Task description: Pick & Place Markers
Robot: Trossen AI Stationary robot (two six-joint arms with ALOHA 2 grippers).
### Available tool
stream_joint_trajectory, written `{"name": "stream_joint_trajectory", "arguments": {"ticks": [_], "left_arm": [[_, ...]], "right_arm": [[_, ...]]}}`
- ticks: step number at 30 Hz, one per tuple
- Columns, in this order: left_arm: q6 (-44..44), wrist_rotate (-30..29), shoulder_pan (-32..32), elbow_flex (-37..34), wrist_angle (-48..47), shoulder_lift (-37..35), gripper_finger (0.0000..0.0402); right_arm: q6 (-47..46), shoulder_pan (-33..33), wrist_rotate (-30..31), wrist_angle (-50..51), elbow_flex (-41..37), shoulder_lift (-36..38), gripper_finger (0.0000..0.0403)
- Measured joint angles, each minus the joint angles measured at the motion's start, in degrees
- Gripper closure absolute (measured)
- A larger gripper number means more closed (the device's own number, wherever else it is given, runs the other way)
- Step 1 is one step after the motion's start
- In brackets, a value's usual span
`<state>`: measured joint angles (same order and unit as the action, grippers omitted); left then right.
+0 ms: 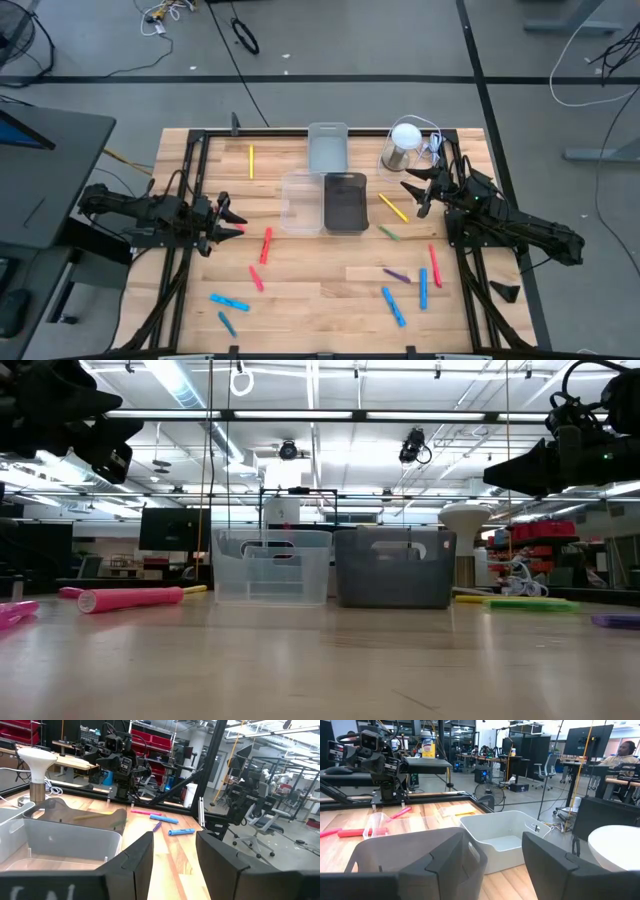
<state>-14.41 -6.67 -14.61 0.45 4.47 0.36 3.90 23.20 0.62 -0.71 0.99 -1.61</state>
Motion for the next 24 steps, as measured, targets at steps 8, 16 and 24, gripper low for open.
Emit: {"name": "stream_joint_trajectory", "arguments": {"ticks": [8, 16, 24], "left_arm": [[0.0, -0.1, 0.0, 0.0, 0.0, 0.0, 0.0248], [0.0, -0.1, 0.0, 0.0, 0.0, 0.0, 0.0248], [0.0, -1.2, 0.0, 0.0, 0.1, 0.0, 0.0248]], "right_arm": [[0.0, 0.0, 0.0, 0.0, 0.0, 0.0, 0.0195], [0.0, 0.0, 0.0, 0.0, 0.0, 0.0, 0.0195], [0.0, 0.0, 0.0, 0.0, 0.0, 0.0, 0.0195]]}}
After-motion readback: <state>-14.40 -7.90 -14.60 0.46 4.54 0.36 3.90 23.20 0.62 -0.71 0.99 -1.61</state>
